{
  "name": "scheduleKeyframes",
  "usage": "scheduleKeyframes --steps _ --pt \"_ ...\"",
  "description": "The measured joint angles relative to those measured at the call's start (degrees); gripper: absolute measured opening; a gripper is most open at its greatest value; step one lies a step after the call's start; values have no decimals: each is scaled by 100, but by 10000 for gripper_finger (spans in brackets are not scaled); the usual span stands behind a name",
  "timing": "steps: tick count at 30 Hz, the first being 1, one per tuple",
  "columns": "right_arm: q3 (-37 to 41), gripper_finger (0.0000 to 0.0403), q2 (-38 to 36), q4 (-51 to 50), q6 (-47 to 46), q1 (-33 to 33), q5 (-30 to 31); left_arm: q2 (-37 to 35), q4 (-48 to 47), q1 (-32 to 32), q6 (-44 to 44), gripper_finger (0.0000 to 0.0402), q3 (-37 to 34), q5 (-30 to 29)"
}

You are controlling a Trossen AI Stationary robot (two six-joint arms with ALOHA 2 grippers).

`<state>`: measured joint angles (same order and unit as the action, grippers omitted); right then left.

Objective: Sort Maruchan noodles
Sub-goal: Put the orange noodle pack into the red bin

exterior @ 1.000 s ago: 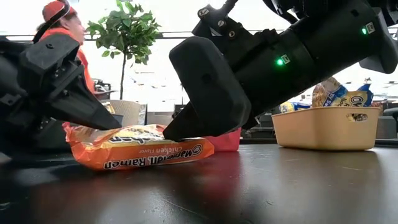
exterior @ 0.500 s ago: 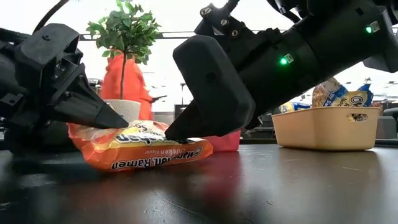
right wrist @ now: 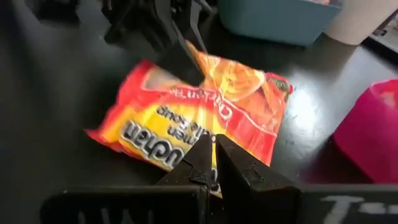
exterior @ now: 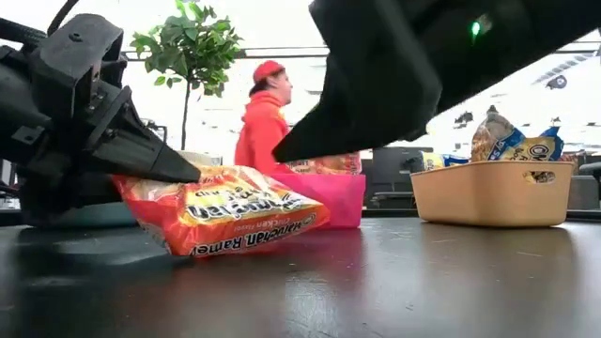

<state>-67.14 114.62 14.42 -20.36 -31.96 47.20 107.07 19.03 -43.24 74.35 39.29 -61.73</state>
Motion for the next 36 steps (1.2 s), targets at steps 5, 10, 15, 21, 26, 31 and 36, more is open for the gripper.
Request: scheduleKeyframes --steps 5,10,15,21,26,31,36 --pt "14 12 -393 -514 -2 -98 91 0 -53 -5 -674 106 240 -518" --pt "18 12 -1007 -2022 -550 -320 723 -116 -42 130 -1490 101 531 -1143" --pt "53 12 -1630 -3747 -1802 -616 1414 -345 -19 451 -2597 95 786 -1285" --pt "265 12 -1999 -4218 -2408 -917 1912 -570 -33 1109 -4202 94 1103 -1770" --pt "490 12 -2098 -4271 -2663 -973 2042 -693 -15 1941 -5060 94 1381 -1846" --pt "603 12 -2080 -4310 -2869 -975 2083 -675 -91 2678 -5530 94 1703 -1839" --pt "628 12 -2078 -4291 -2858 -966 2209 -589 -481 2960 -5463 94 1869 -1962"
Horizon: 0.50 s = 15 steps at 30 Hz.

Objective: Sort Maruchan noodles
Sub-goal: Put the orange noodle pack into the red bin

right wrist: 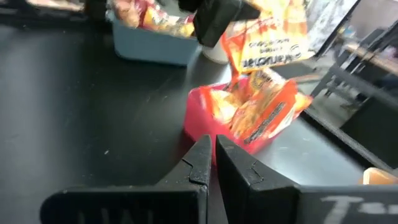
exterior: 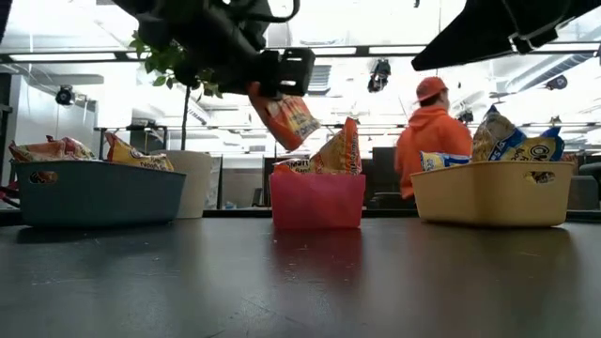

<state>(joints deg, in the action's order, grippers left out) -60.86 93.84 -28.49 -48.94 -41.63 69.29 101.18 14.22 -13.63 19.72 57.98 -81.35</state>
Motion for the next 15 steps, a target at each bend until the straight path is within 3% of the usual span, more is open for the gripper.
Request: scheduleKeyframes --steps 8,15 --pt "-4 12 0 4 229 109 238 135 -232 73 379 93 -30 -63" --pt "0 12 0 -5 311 308 274 808 -176 109 814 95 -35 -111"
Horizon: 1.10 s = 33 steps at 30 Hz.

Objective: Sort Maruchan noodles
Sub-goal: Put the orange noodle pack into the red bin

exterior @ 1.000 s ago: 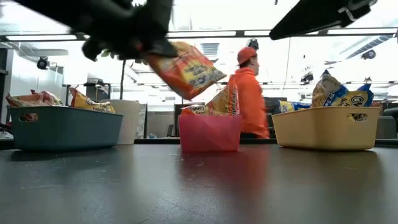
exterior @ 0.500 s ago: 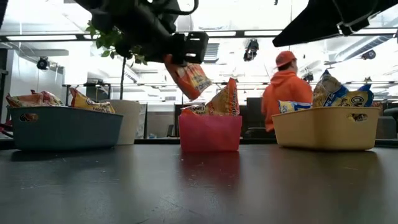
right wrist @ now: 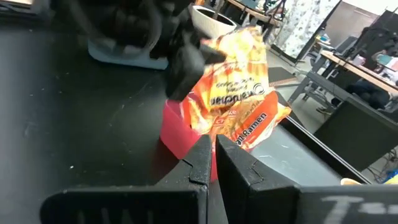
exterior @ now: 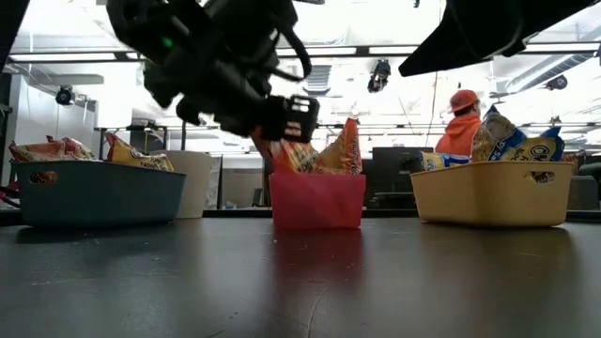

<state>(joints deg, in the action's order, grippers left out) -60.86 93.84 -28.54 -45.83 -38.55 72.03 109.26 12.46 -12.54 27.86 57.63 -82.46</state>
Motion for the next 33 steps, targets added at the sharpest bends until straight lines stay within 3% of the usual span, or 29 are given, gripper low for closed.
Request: scheduleKeyframes --steps 10,20,28,33 --pt "2 12 0 -125 -21 81 -33 750 -16 -37 -332 127 655 195" --pt "46 12 0 -137 -4 83 -38 859 -555 -166 -789 170 1343 261" --pt "48 12 -9 -165 1 90 16 1016 -622 -176 -792 187 1547 1720" --pt "50 12 -9 -165 1 109 17 1105 -648 -170 -714 187 1524 1750"
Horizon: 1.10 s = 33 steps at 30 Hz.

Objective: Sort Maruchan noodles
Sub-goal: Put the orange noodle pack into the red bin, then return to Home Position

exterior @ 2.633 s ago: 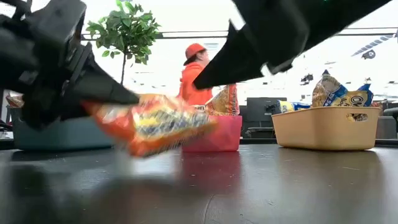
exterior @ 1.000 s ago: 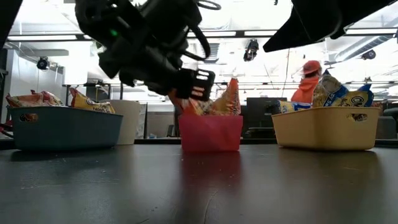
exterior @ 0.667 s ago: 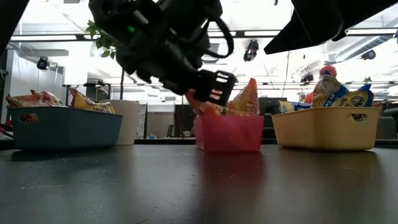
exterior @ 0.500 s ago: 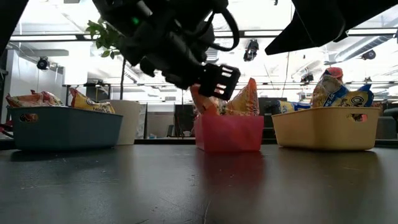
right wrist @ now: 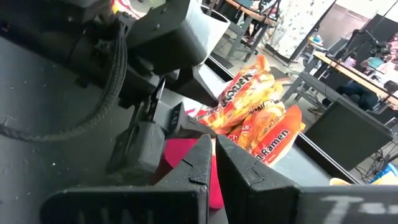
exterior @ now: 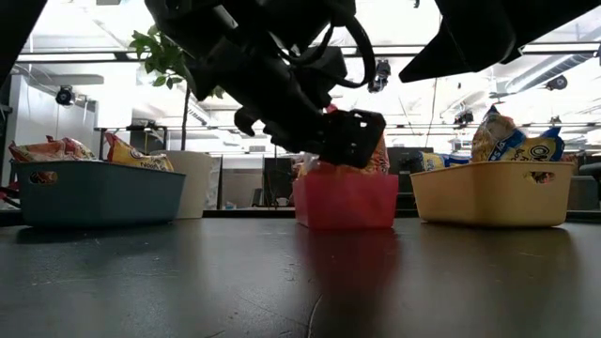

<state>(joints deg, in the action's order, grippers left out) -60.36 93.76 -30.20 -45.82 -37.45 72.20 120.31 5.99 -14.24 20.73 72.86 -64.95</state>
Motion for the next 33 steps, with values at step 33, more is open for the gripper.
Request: scheduleKeyframes --steps 33 --pt "215 12 -571 -1426 -385 -166 -96 -1052 -5135 -1167 284 164 577 648"
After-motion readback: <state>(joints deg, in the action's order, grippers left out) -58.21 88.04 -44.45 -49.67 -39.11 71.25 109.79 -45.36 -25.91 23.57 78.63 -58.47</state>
